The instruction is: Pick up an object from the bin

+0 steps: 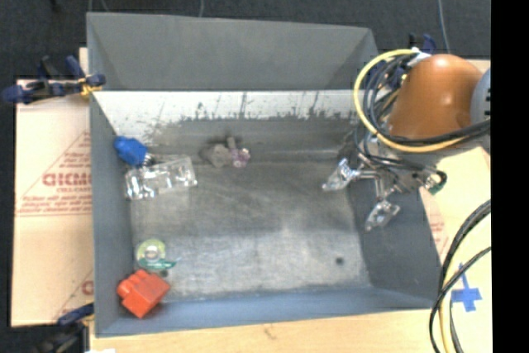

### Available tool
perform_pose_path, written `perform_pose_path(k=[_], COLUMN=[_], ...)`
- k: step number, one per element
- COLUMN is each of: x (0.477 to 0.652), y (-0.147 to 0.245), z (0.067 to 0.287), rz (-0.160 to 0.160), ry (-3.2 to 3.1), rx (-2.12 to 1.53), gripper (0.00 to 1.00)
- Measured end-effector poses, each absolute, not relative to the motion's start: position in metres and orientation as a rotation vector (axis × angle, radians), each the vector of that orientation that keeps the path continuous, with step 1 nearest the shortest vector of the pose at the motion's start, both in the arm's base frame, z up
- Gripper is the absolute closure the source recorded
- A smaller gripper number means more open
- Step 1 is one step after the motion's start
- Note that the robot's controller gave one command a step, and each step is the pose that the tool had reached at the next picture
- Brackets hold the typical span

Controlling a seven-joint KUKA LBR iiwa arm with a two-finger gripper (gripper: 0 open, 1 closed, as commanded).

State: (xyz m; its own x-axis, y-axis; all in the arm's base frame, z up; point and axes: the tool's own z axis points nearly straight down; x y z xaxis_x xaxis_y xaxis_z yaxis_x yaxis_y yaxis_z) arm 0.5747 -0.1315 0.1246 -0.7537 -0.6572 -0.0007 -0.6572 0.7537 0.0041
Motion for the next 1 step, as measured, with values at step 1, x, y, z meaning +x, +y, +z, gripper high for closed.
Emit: perform_pose_path(k=[1], x=[0.6424], y=[-0.0954], z=[0.1717], rz=[0.006], ry=[-2.986], rx=[1.018], gripper=[0.00])
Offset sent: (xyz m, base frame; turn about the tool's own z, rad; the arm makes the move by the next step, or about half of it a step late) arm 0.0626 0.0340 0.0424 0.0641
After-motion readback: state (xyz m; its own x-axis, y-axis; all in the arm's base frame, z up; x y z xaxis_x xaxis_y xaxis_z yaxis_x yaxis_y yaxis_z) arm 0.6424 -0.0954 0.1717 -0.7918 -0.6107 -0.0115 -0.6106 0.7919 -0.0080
